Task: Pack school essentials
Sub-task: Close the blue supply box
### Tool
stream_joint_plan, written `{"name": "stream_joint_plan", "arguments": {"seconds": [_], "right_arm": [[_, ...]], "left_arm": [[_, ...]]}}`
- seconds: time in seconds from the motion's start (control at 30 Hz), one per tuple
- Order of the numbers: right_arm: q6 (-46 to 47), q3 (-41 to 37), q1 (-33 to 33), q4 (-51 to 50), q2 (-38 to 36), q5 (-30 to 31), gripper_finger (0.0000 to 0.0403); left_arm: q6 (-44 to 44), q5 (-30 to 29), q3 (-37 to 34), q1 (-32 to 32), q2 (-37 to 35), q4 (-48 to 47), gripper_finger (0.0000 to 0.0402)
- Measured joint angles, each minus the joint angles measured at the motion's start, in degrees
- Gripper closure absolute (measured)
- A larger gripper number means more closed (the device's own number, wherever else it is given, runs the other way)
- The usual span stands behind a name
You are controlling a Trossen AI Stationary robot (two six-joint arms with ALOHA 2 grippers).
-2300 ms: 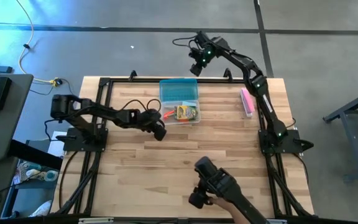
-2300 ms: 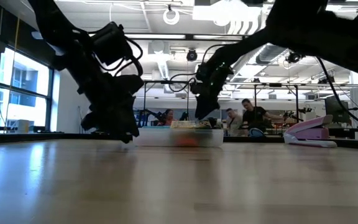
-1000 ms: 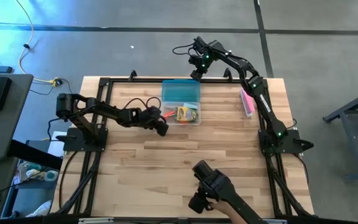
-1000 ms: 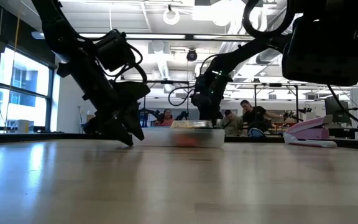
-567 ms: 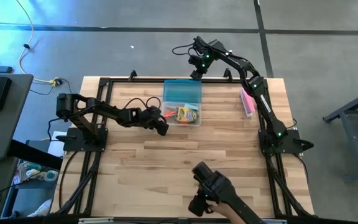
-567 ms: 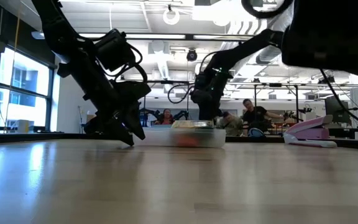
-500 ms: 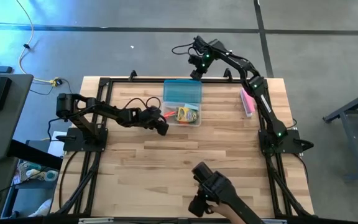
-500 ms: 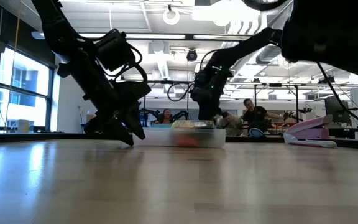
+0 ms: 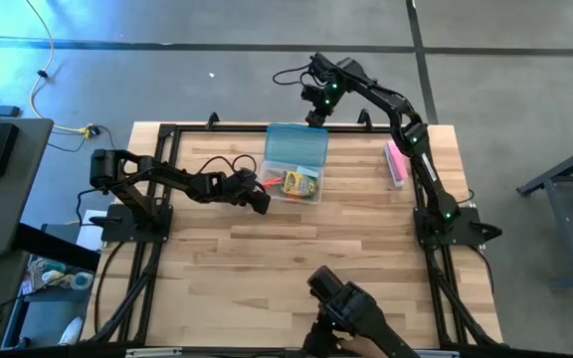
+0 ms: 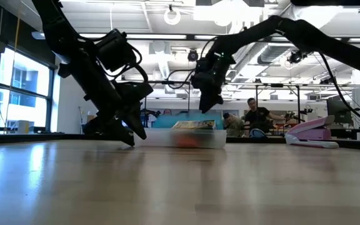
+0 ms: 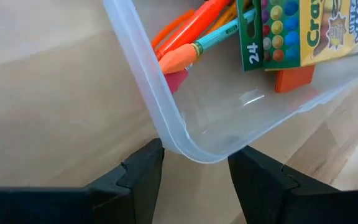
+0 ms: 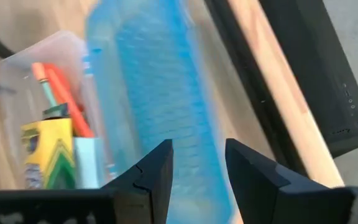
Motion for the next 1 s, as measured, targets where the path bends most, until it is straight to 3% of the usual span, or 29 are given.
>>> {"name": "stream_joint_plan", "arguments": {"seconds": [0.27,0.47,0.6,1.0], "right_arm": [[0.5,0.0,2.7,-1.4,-1.2,1.0,0.0265],[-0.5,0.0,2.7,5.2,-1.1,5.7,0.0265],[-5.8,-0.5,2.5,11.0,-1.2,9.1,0.0265],[-14.5,-13.6,0.0,13.3,-1.0,9.9,0.0265]], "left_arm": [[-1.6,-1.5,0.0,0.1,0.0,0.5,0.0231],[-1.3,0.2,0.0,0.1,0.0,1.3,0.0231],[-1.3,0.3,0.0,0.1,0.0,1.3,0.0231],[-1.4,0.3,0.0,0.0,0.0,1.3,0.0231]]}}
